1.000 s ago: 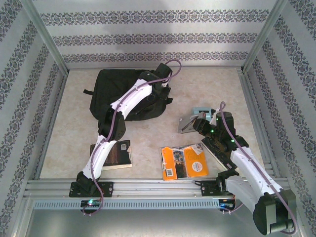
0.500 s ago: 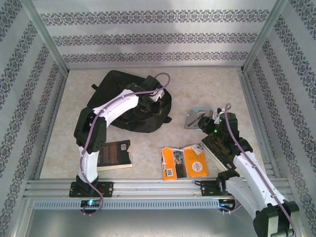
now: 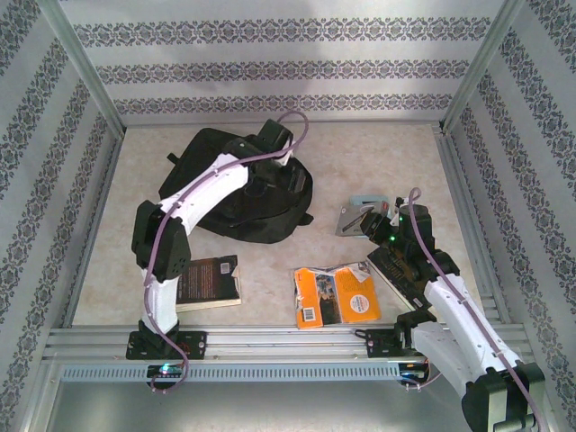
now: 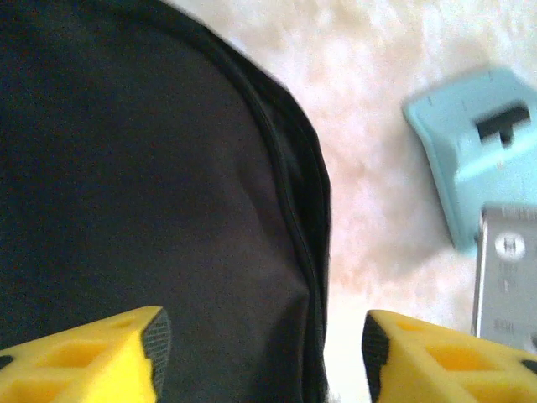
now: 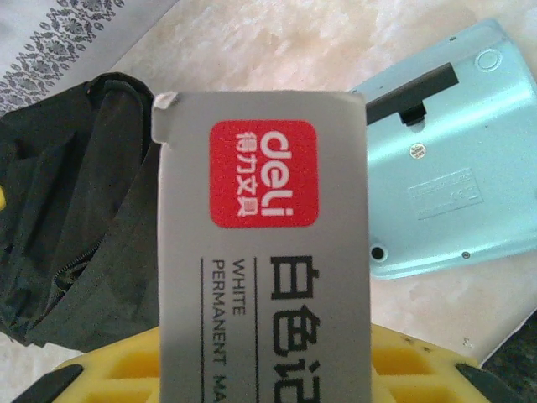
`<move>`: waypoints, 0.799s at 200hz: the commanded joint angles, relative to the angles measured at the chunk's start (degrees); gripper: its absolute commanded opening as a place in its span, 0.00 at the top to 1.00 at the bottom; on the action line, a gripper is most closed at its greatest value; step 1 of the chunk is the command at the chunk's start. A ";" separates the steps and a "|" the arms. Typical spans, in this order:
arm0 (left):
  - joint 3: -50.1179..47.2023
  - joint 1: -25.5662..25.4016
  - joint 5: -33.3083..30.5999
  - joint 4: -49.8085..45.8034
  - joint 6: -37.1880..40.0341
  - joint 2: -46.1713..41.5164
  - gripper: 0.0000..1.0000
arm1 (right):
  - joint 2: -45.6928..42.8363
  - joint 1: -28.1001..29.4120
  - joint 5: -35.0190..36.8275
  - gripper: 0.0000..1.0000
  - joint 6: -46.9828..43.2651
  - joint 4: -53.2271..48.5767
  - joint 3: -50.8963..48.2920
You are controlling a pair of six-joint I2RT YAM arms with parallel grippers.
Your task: Pack the student bag
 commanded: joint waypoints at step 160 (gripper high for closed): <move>1.36 -2.29 5.47 -9.31 7.11 4.46 0.46 | 2.32 -0.37 -1.08 0.62 1.26 3.71 -0.91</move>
